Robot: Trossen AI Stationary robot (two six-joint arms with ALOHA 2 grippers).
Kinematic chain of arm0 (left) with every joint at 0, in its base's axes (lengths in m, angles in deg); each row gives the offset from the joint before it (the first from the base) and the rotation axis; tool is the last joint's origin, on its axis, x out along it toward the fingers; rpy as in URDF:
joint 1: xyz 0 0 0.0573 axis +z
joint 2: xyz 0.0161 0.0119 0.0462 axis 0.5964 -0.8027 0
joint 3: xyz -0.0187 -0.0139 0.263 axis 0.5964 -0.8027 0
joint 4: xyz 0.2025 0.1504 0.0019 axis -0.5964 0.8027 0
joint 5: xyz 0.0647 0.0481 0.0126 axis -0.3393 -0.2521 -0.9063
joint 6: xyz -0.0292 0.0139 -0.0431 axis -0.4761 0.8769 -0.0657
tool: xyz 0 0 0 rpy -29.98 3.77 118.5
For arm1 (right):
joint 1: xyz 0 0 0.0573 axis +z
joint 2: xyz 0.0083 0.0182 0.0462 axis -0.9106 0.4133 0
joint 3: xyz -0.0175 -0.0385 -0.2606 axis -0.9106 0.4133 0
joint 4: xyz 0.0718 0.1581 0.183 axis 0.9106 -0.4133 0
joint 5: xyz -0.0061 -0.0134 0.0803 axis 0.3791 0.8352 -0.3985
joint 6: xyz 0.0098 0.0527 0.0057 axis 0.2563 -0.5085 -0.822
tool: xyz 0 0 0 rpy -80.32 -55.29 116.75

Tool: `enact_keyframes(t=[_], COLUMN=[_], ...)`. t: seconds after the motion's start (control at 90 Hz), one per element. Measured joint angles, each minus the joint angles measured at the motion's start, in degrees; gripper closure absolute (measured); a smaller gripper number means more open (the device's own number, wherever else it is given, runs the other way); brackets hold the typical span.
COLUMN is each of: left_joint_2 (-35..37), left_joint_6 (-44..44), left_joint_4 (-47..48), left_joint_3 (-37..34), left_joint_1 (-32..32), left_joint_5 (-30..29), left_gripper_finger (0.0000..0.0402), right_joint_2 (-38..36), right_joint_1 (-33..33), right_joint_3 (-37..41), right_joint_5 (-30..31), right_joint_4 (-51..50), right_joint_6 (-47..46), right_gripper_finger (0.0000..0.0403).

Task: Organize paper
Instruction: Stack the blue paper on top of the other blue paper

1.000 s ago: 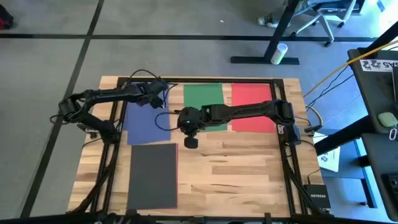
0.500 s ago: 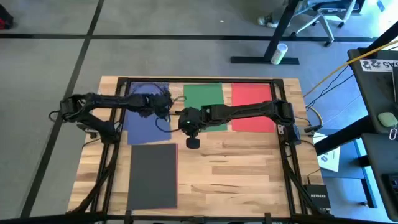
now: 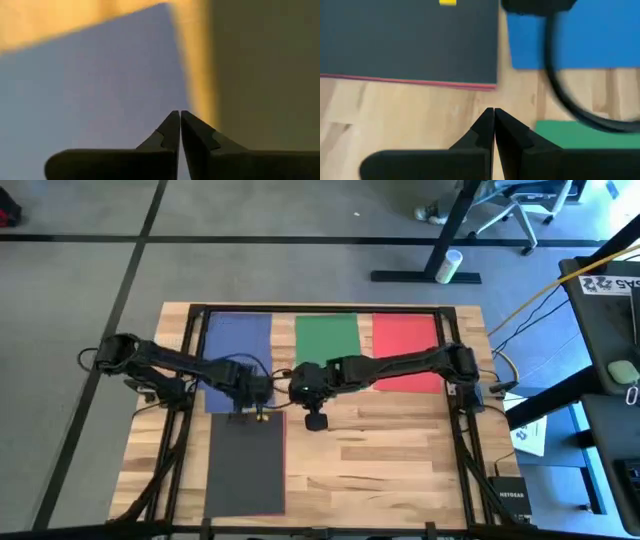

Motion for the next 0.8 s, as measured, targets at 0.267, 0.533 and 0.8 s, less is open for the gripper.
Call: enact_keyframes(t=[0.267, 0.533, 0.8], left_joint_2=[0.0, 0.0, 0.0], left_joint_6=[-31.48, -44.57, -54.68], left_joint_4=[-4.64, -12.91, -9.92], left_joint_3=[0.0, -0.81, -1.18], left_joint_1=[-5.13, -5.36, -4.27], left_joint_5=[3.36, 1.3, -1.47], left_gripper_finger=[0.0402, 0.0401, 0.04], right_joint_2=[-2.73, -4.15, -11.75], right_joint_1=[0.46, -0.18, -3.83], right_joint_3=[-0.02, 1.03, 14.42], right_joint_5=[5.78, 10.28, 8.57], right_joint_4=[-3.29, -7.42, -0.71], right_joint_6=[-2.97, -8.69, -15.53], right_gripper_finger=[0.0402, 0.0402, 0.0403])
